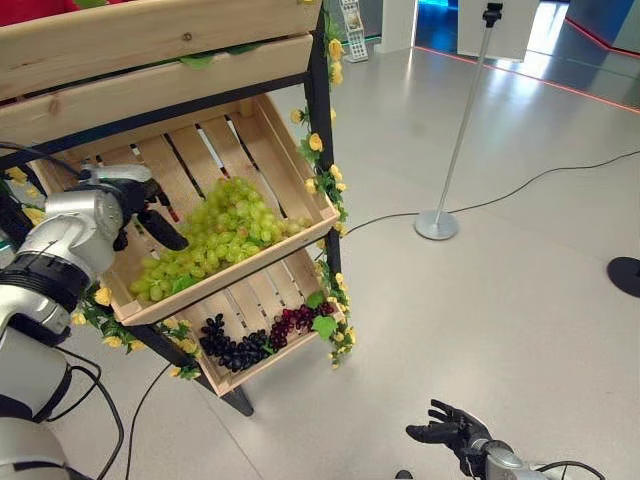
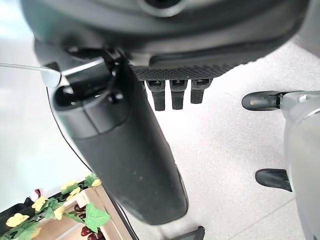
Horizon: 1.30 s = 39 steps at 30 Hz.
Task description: Pick up the fruits from the basket on one side to the basket on the other side
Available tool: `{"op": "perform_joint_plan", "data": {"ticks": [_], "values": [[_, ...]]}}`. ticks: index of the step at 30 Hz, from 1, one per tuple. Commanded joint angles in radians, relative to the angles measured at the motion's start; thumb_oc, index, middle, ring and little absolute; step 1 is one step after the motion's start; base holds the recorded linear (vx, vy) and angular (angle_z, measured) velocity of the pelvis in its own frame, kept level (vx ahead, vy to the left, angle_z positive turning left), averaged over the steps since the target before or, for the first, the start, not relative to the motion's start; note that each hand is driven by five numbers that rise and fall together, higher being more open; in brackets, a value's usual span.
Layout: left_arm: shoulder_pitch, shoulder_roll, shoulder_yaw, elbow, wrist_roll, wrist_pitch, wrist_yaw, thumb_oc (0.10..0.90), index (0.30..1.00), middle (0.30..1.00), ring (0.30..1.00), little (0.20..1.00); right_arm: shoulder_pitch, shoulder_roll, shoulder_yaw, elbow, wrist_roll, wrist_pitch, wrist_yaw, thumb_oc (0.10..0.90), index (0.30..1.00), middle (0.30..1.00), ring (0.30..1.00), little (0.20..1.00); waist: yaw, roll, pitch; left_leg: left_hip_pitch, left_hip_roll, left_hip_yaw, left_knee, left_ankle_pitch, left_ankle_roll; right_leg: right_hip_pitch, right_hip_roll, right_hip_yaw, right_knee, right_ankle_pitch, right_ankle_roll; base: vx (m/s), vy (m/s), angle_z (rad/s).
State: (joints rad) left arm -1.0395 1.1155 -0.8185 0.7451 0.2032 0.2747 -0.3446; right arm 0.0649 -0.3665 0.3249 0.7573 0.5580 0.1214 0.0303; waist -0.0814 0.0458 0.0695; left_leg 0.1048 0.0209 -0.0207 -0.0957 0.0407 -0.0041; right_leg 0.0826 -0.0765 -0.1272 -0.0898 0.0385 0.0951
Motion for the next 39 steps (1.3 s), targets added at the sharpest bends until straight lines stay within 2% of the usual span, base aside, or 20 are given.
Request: {"op": "perform_joint_plan", "data": {"ticks": [1,6,8,11,14,15,17,20,21,23,28,34,37,38,39], "values": [[-0.157,0.107,0.128,0.067,-0.072,0.022,0.063,0.800,0.900,0.900,0.900,0.900,-0.054,-0.037,-0.009,-0.038,0.025,-0.034,0.008,0.800,0.900,0.900,0.900,0.900,0.023,0.023,-0.016,0.009,0.020,0.074,0.008,-0.026,-0.039,0.041,-0.015,-0.014,0.003,-0.007,0.026,0.00,0.000,0.00],[-0.114,0.110,0.207,0.041,-0.257,-0.006,0.151,0.800,0.900,0.900,0.900,0.900,-0.049,-0.025,-0.014,-0.022,0.011,-0.042,0.009,0.800,0.900,0.900,0.900,0.900,0.035,0.021,-0.016,0.007,0.018,0.066,0.008,-0.028,-0.037,0.041,-0.016,-0.018,0.003,-0.010,0.026,0.00,-0.002,0.02],[-0.086,0.113,0.271,0.005,-0.407,-0.073,0.271,0.800,0.900,0.900,0.900,0.900,-0.041,-0.019,-0.016,-0.012,0.006,-0.052,0.015,0.800,0.900,0.900,0.900,0.900,0.041,0.017,-0.018,0.008,0.018,0.062,0.008,-0.030,-0.038,0.045,-0.017,-0.020,0.003,-0.013,0.025,0.00,0.000,0.00],[-0.031,0.098,0.355,-0.094,-0.601,-0.118,0.337,0.800,0.900,0.900,0.900,0.900,-0.030,-0.008,-0.020,-0.010,0.006,-0.062,0.014,0.800,0.900,0.900,0.900,0.900,0.050,0.010,-0.020,0.009,0.019,0.057,0.008,-0.031,-0.039,0.045,-0.017,-0.021,0.003,-0.015,0.023,0.00,0.000,0.00],[0.079,0.015,0.513,-0.258,-0.852,-0.140,0.365,0.800,0.900,0.900,0.900,0.900,-0.036,0.009,-0.024,0.024,0.004,-0.087,0.020,0.800,0.900,0.900,0.900,0.900,0.061,0.001,-0.024,0.010,0.020,0.048,0.008,-0.034,-0.039,0.048,-0.014,-0.020,0.003,-0.020,0.016,0.00,0.000,0.00],[0.099,-0.008,0.537,-0.292,-0.877,-0.134,0.373,0.800,0.900,0.900,0.900,0.900,-0.039,0.011,-0.023,0.031,0.003,-0.091,0.021,0.800,0.900,0.900,0.900,0.900,0.061,0.000,-0.024,0.010,0.020,0.047,0.008,-0.035,-0.039,0.049,-0.014,-0.020,0.003,-0.021,0.014,0.00,0.000,0.00],[0.180,-0.121,0.615,-0.418,-0.982,-0.140,0.373,0.800,0.900,0.900,0.900,0.900,-0.052,0.028,-0.022,0.054,-0.004,-0.105,0.022,0.800,0.900,0.900,0.900,0.900,0.066,-0.009,-0.025,0.013,0.020,0.039,0.008,-0.039,-0.038,0.052,-0.012,-0.017,0.003,-0.025,0.007,0.00,-0.004,0.02],[0.263,-0.240,0.653,-0.531,-1.019,-0.181,0.334,0.800,0.900,0.900,0.900,0.900,-0.064,0.035,-0.016,0.066,-0.004,-0.111,0.020,0.800,0.900,0.900,0.900,0.900,0.066,-0.018,-0.026,0.017,0.020,0.034,0.008,-0.042,-0.036,0.054,-0.010,-0.012,0.004,-0.026,0.000,0.00,0.000,0.00],[0.268,-0.245,0.654,-0.536,-1.028,-0.185,0.324,0.800,0.900,0.900,0.900,0.900,-0.064,0.035,-0.015,0.066,-0.004,-0.111,0.020,0.800,0.900,0.900,0.900,0.900,0.066,-0.018,-0.026,0.018,0.020,0.033,0.008,-0.042,-0.036,0.054,-0.009,-0.011,0.004,-0.026,0.000,0.00,0.000,0.00],[0.364,-0.375,0.675,-0.642,-1.061,-0.209,0.261,0.800,0.900,0.900,0.900,0.900,-0.073,0.048,-0.014,0.063,0.000,-0.104,0.009,0.800,0.900,0.900,0.900,0.900,0.070,-0.030,-0.026,0.022,0.021,0.030,0.008,-0.044,-0.035,0.058,-0.007,-0.007,0.003,-0.024,-0.005,0.00,-0.009,-0.06],[0.475,-0.500,0.679,-0.697,-1.053,-0.245,0.187,0.800,0.900,0.900,0.900,0.900,-0.068,0.068,-0.015,0.037,-0.003,-0.092,-0.012,0.800,0.900,0.900,0.900,0.900,0.070,-0.040,-0.021,0.027,0.023,0.031,0.008,-0.044,-0.032,0.060,-0.004,0.000,0.003,-0.018,-0.010,-0.01,-0.013,-0.03],[0.570,-0.610,0.676,-0.721,-1.122,-0.261,0.100,0.800,0.900,0.900,0.900,0.900,-0.054,0.077,-0.032,0.005,-0.005,-0.083,-0.025,0.800,0.900,0.900,0.900,0.900,0.058,-0.050,-0.014,0.036,0.031,0.049,0.008,-0.046,-0.031,0.060,0.003,0.008,0.003,-0.010,-0.014,-0.02,-0.025,-0.03],[0.628,-0.662,0.659,-0.737,-1.124,-0.277,0.061,0.800,0.900,0.900,0.900,0.900,-0.054,0.072,-0.043,-0.013,-0.001,-0.079,-0.029,0.800,0.900,0.900,0.900,0.900,0.049,-0.058,-0.007,0.057,0.031,0.057,0.009,-0.045,-0.028,0.060,0.020,0.045,0.003,-0.007,-0.025,-0.03,-0.046,-0.06],[0.649,-0.681,0.643,-0.724,-1.124,-0.302,0.037,0.800,0.900,0.900,0.900,0.900,-0.062,0.065,-0.047,-0.015,-0.002,-0.075,-0.023,0.800,0.900,0.900,0.900,0.900,0.043,-0.072,0.002,0.046,0.029,0.068,0.097,-0.071,-0.033,0.058,0.022,0.066,0.004,-0.003,-0.034,-0.04,-0.029,-0.09],[0.655,-0.687,0.640,-0.721,-1.123,-0.307,0.029,0.800,0.900,0.900,0.900,0.900,-0.065,0.064,-0.049,-0.016,-0.003,-0.073,-0.023,0.800,0.900,0.900,0.900,0.900,0.042,-0.076,0.005,0.037,0.028,0.068,0.123,-0.080,-0.034,0.057,0.022,0.072,0.005,-0.001,-0.037,-0.04,-0.024,-0.24]]}}
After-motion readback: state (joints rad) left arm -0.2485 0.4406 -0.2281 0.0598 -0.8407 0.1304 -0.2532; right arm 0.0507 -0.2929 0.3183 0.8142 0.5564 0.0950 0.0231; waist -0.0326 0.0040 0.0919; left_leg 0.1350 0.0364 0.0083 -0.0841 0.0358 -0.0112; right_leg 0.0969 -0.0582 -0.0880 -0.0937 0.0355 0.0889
